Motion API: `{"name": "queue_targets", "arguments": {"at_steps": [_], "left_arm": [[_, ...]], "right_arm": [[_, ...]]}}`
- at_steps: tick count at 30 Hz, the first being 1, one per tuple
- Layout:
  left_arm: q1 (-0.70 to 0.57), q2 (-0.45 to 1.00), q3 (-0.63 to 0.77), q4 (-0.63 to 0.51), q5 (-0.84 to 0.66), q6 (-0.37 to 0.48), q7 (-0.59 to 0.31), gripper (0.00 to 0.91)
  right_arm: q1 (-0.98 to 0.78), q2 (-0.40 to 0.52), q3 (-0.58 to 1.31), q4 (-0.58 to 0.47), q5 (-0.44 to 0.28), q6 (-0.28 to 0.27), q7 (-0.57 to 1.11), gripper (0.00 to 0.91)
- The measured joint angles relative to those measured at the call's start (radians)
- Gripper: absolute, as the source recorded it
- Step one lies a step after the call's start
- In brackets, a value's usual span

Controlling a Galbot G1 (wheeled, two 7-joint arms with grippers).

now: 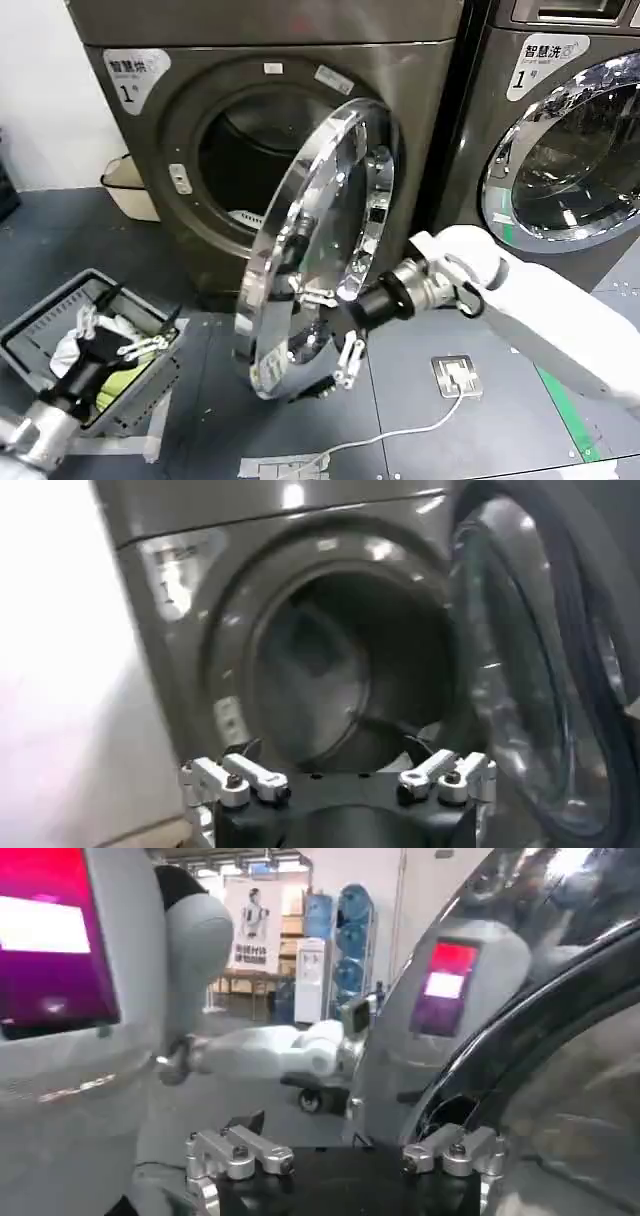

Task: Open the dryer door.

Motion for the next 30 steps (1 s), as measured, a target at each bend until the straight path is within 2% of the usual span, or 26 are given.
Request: {"name": "queue_targets", "arguments": {"at_steps": [7, 16, 25, 30], "left_arm": [[-0.102, 0.116, 0.131, 0.054, -0.026, -0.007, 0.013, 0.907], [-0.253, 0.187, 0.295, 0.116, -0.032, -0.006, 0.030, 0.907], [-0.385, 0.214, 0.406, 0.158, -0.077, -0.007, 0.054, 0.907], [-0.454, 0.218, 0.475, 0.176, -0.072, -0.007, 0.054, 0.907]], "right_arm": [[-0.113, -0.091, 0.138, 0.039, 0.019, 0.004, -0.011, 0.907], [-0.271, -0.218, 0.331, 0.043, 0.024, 0.043, -0.018, 0.907], [-0.531, -0.320, 0.627, -0.009, 0.079, 0.126, 0.097, 0.907], [-0.718, -0.343, 0.827, -0.047, 0.079, 0.206, 0.182, 0.907]]}}
